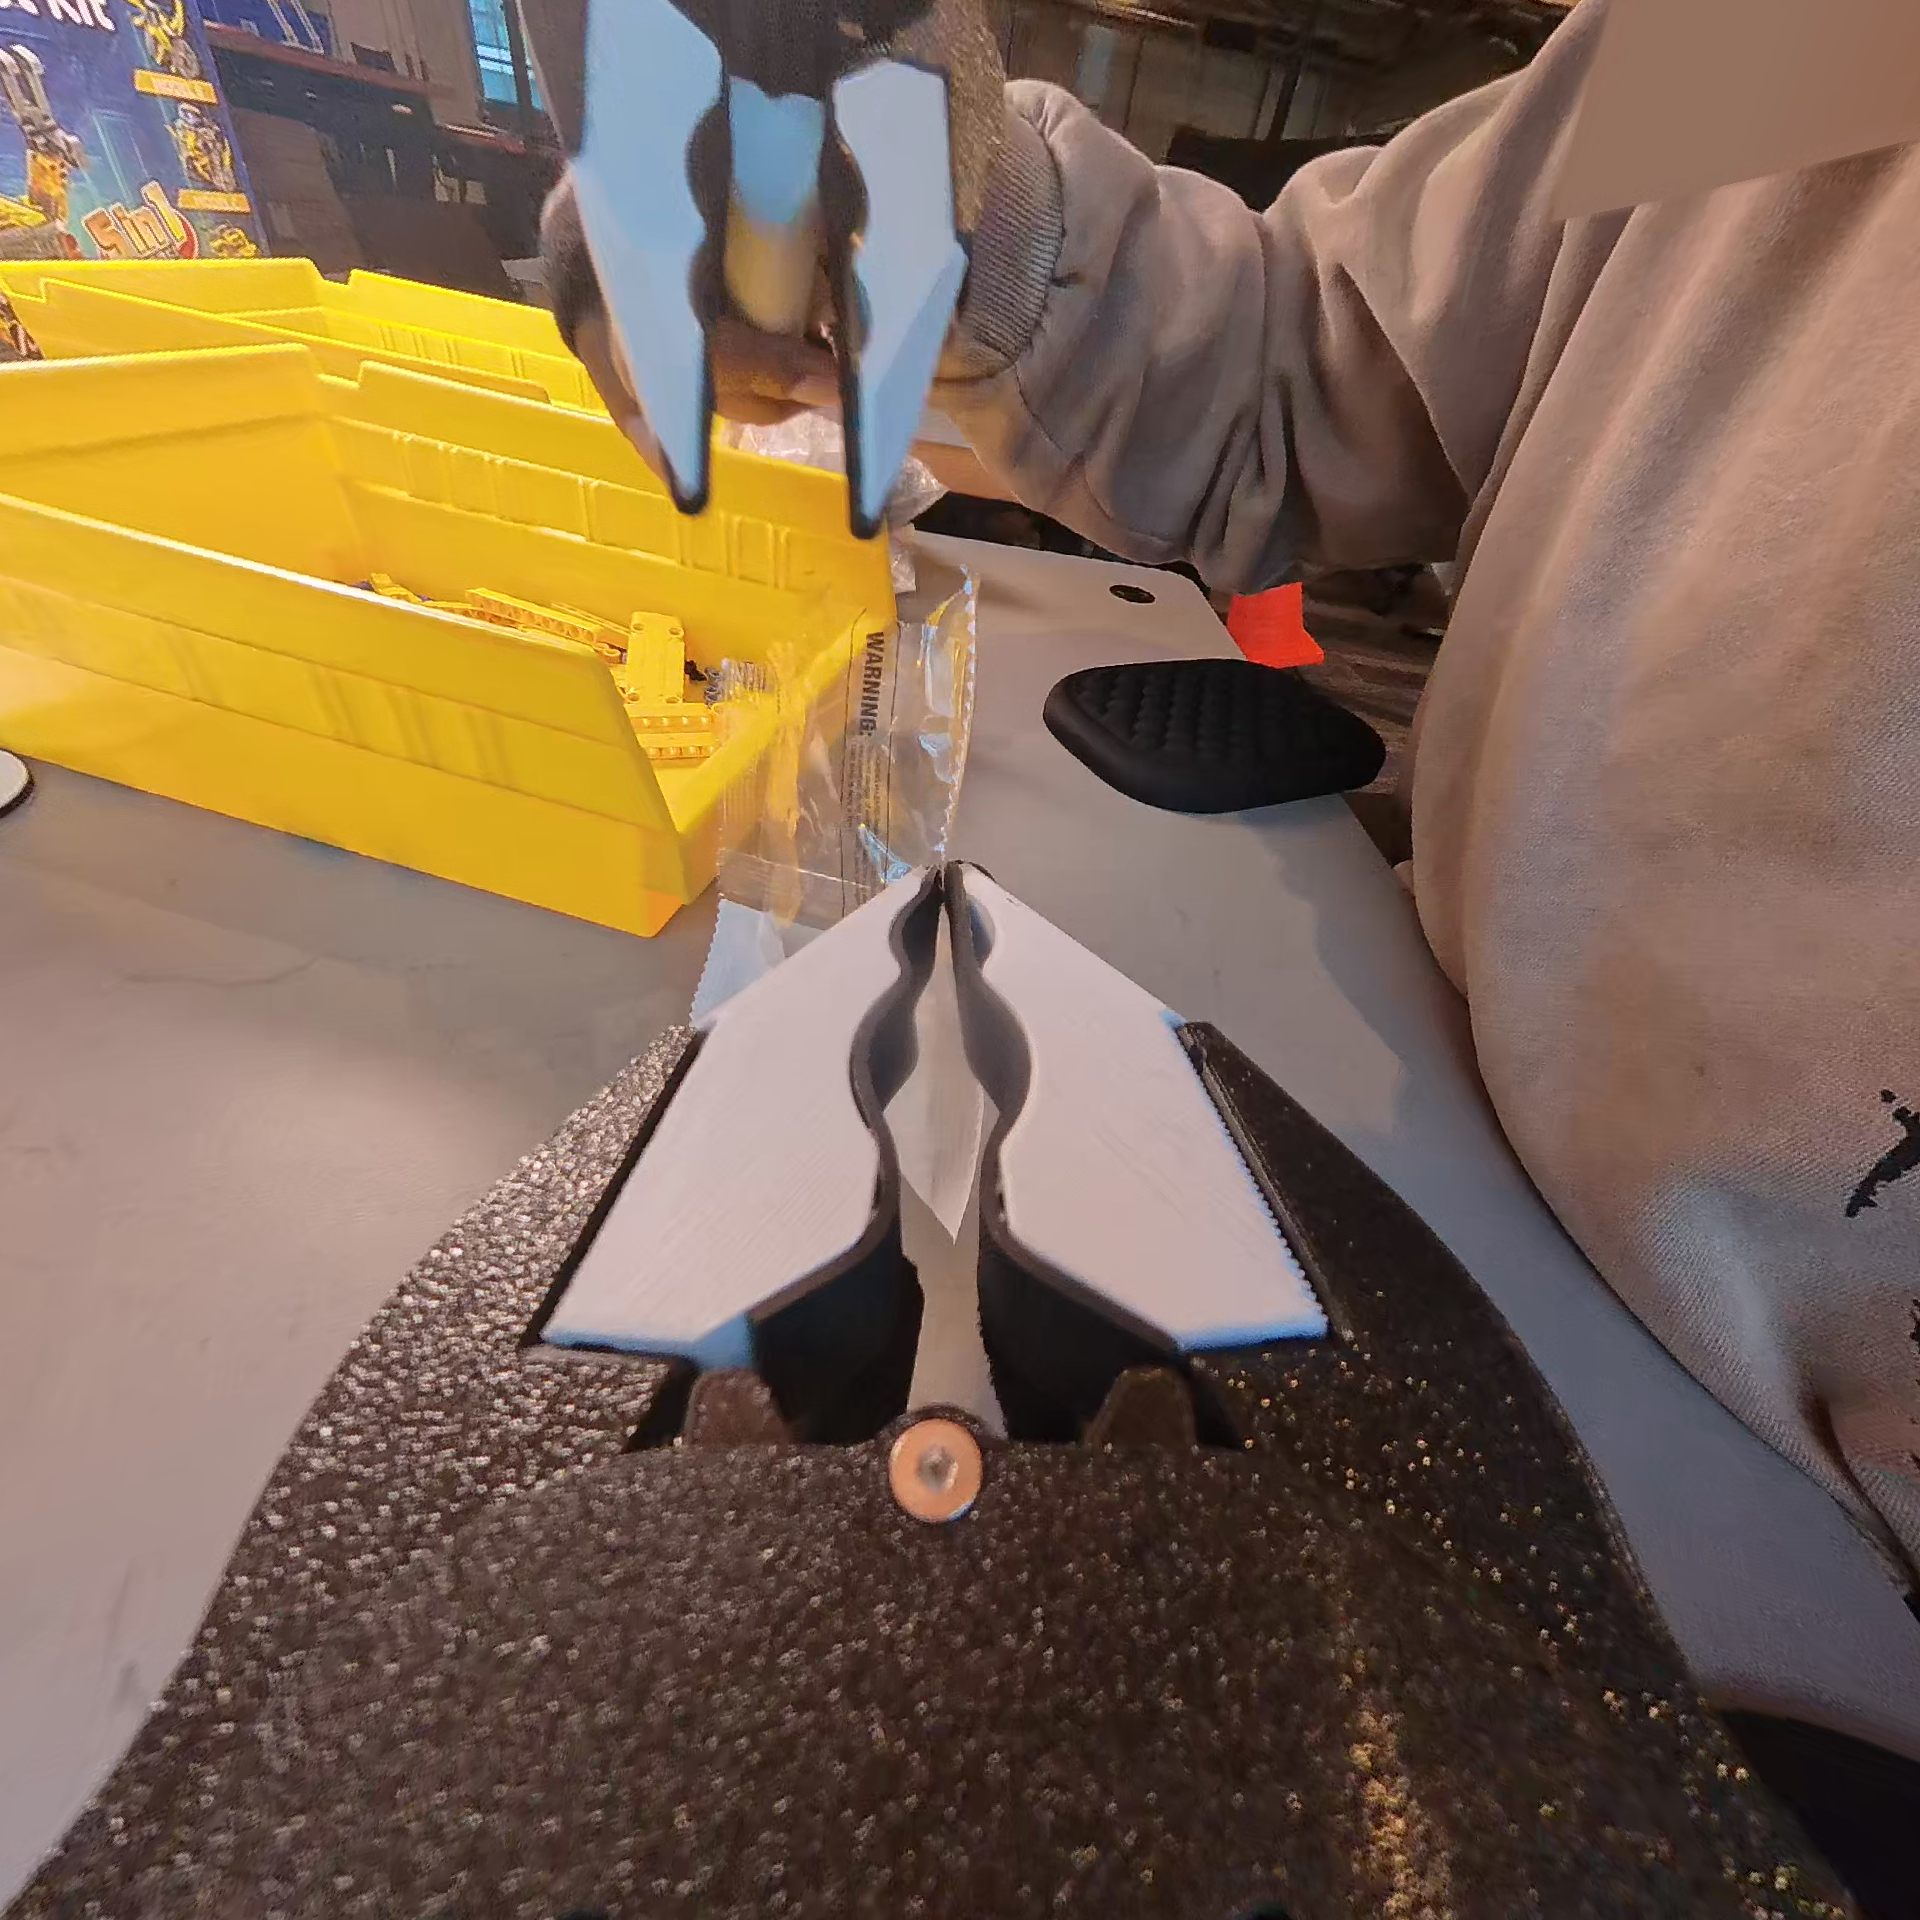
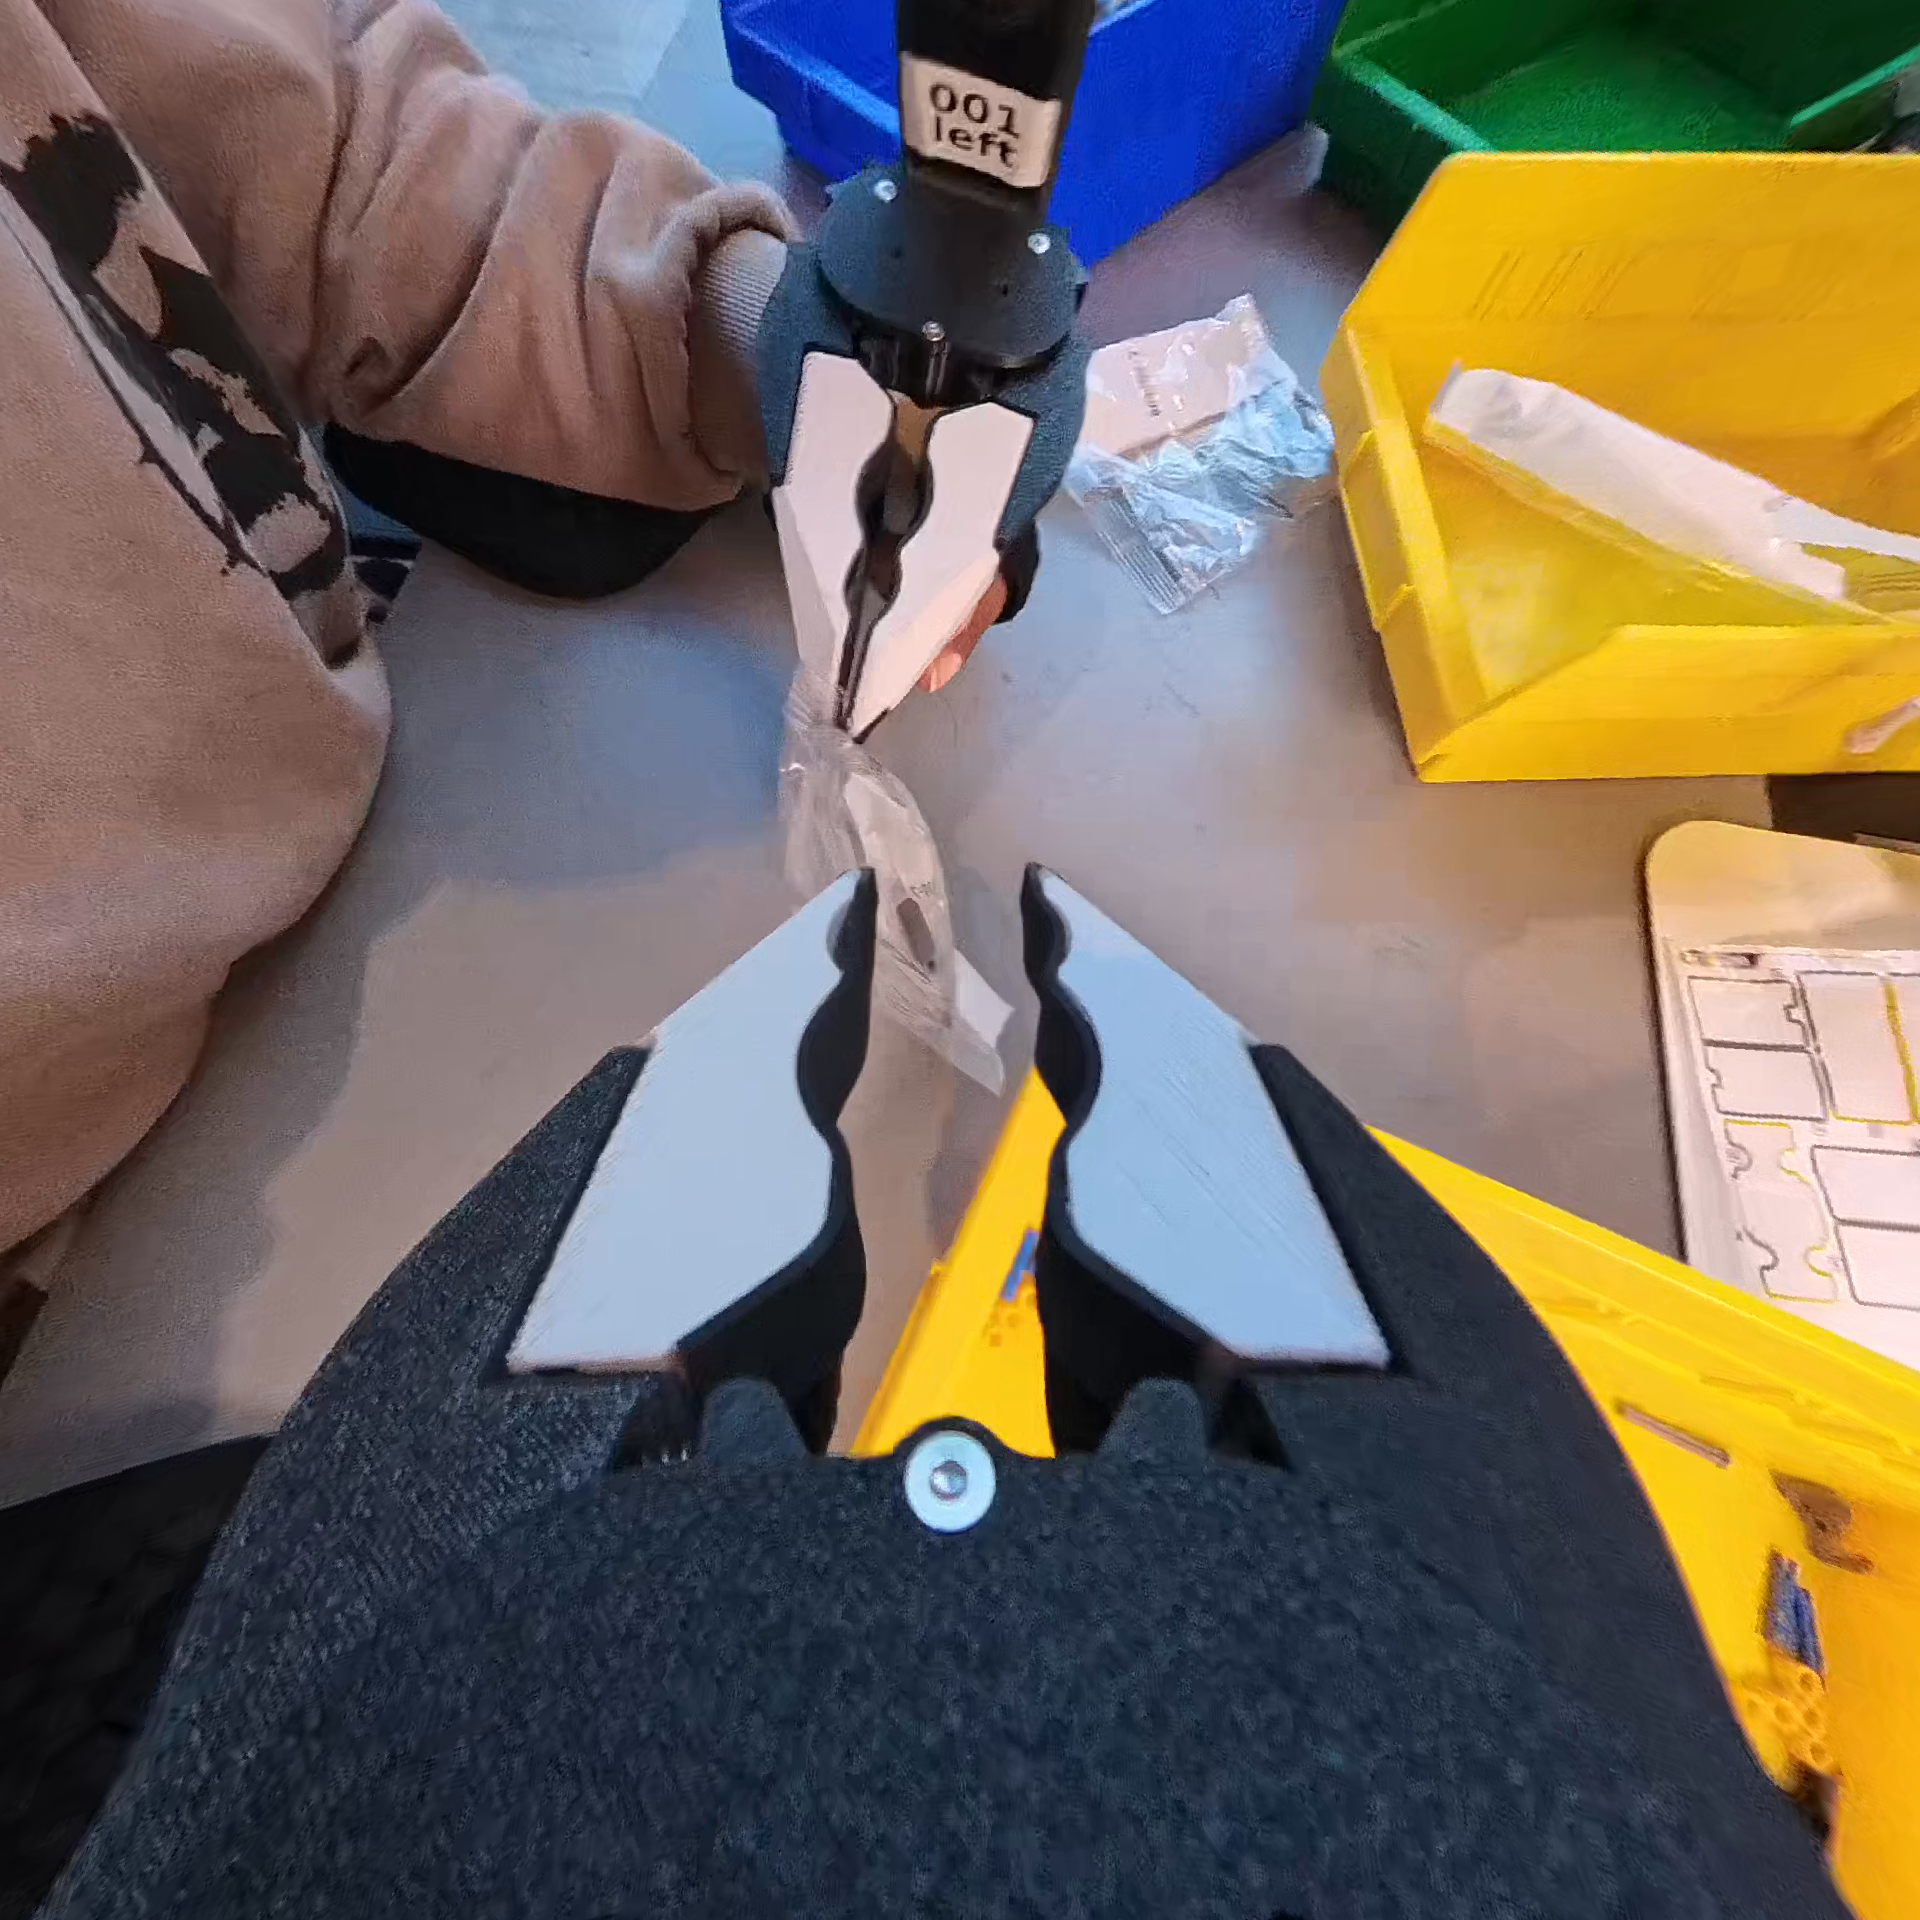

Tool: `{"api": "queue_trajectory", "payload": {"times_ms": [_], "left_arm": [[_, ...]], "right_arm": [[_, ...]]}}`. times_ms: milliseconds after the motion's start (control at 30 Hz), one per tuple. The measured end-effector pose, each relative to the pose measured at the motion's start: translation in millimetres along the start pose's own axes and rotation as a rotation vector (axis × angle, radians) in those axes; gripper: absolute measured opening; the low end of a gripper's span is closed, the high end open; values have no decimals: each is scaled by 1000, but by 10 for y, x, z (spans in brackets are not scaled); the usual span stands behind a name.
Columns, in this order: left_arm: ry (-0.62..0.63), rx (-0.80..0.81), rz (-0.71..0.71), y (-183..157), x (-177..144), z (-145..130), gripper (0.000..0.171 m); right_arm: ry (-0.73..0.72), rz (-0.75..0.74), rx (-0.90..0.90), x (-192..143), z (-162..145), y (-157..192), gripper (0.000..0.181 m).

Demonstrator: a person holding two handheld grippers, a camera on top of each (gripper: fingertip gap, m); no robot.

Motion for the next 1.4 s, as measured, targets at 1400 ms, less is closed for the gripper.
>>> {"api": "queue_trajectory", "payload": {"times_ms": [1400], "left_arm": [[5,-6,-5,8,9,-19,0]], "right_arm": [[123,-15,159,-195,-447,-495,6]]}}
Point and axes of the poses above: each gripper's, where its closed fingertips meet, x out along the fingers, z out of its top, y = z × x across the jaws, the point moved 5 cm from there along -x, back along the fingers, and after that the axes turned 2 degrees about -y, right-handed, at the moved point
